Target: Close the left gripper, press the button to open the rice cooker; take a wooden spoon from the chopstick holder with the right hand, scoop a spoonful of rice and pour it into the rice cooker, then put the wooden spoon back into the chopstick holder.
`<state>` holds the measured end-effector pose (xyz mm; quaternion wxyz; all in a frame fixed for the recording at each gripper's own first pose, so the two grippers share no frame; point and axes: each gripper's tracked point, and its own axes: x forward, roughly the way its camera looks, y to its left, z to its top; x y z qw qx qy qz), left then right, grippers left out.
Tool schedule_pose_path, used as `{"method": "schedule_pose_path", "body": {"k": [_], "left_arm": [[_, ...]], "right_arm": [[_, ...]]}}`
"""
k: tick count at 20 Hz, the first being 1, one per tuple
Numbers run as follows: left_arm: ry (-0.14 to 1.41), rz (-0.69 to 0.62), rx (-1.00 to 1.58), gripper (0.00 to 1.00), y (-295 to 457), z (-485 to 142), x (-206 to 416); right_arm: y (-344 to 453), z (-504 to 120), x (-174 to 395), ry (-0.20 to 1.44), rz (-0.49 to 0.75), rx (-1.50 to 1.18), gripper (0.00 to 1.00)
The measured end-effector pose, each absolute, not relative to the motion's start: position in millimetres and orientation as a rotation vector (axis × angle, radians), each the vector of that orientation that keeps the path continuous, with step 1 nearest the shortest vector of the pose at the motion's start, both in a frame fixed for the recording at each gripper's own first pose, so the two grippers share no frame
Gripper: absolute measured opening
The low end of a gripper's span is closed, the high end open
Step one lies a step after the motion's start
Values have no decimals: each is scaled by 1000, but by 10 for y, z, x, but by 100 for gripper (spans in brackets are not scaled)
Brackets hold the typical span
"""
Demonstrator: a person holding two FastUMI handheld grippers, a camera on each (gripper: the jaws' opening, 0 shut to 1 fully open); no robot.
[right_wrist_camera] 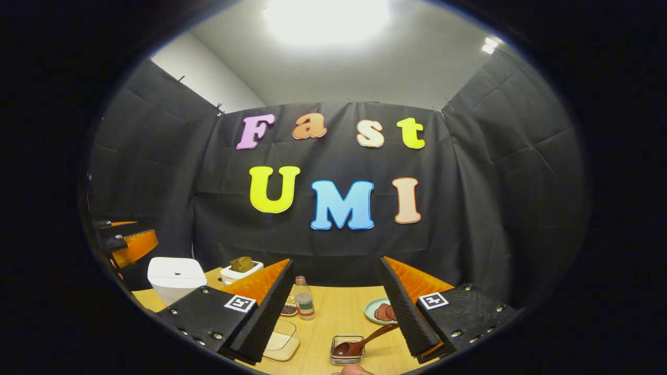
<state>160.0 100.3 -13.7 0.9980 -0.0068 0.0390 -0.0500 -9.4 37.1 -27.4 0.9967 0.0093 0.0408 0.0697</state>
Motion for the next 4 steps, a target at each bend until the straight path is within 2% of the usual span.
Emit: {"method": "schedule_pose_path", "body": {"k": [4], "left_arm": [[53,-104,-6,97,1021,-69,1595]], "right_arm": [[367,-217,-97,66,134,8,98]]}}
